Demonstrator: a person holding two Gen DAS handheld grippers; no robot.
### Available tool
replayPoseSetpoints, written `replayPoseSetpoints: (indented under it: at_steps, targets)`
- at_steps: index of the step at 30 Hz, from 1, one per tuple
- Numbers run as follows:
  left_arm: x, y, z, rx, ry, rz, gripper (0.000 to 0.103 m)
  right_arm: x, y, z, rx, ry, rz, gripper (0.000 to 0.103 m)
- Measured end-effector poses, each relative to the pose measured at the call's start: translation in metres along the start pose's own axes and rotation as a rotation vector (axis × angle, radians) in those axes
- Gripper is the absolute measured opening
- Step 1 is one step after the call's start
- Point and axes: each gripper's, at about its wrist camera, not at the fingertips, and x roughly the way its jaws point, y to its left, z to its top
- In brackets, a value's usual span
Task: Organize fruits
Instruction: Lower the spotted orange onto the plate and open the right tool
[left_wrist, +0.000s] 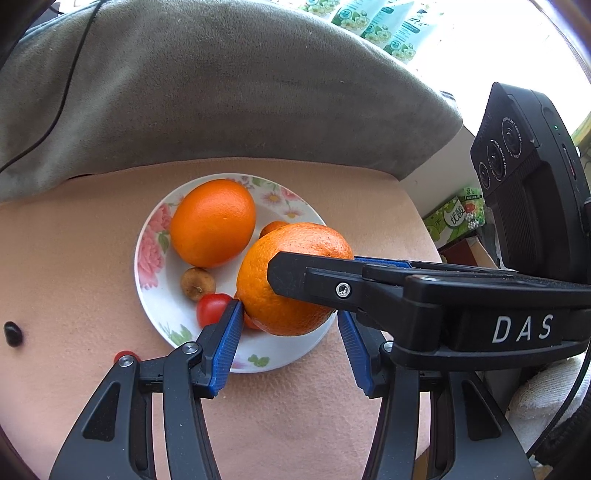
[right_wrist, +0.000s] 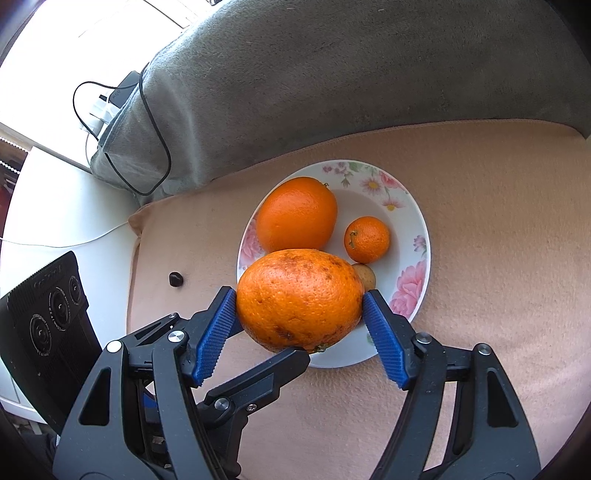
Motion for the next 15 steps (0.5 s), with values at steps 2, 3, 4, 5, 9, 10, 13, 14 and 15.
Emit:
replayPoseSetpoints:
  at_steps: [2,3,4,5,9,10,13,14,15]
  targets:
    - [-0.003,0.001,0.003,0.0,-0.014,0.005,0.052,-0.004,-0.001,0.002,0.004,-0.012,-0.005,0.074]
    - [-0.004,0.001,0.004,0.001,-0.019,0.008,0.052,-0.006,-0.003,0.003,0.009,-0.017,-0.007,0.074]
    - [-0.005,0.002,0.005,0.002,-0.022,0.012,0.052,-0.008,-0.004,0.004,0.015,-0.022,-0.01,0.074]
    - [-0.006,0.002,0.006,0.002,-0.026,0.015,0.052,-0.01,-0.005,0.005,0.021,-0.027,-0.012,0.074]
    - [-0.011,0.006,0.008,-0.008,-0.04,0.023,0.052,-0.017,-0.01,0.005,0.043,-0.052,-0.002,0.079]
    - [-0.012,0.007,0.008,-0.009,-0.042,0.028,0.052,-0.018,-0.01,0.005,0.044,-0.058,-0.005,0.081]
    - [-0.014,0.009,0.009,-0.012,-0.044,0.036,0.052,-0.02,-0.011,0.004,0.049,-0.066,-0.006,0.082]
    - [-0.015,0.01,0.008,-0.012,-0.045,0.038,0.052,-0.021,-0.011,0.004,0.049,-0.068,-0.006,0.082]
    - [-0.016,0.01,0.008,-0.013,-0.045,0.039,0.052,-0.021,-0.011,0.003,0.05,-0.071,-0.009,0.082]
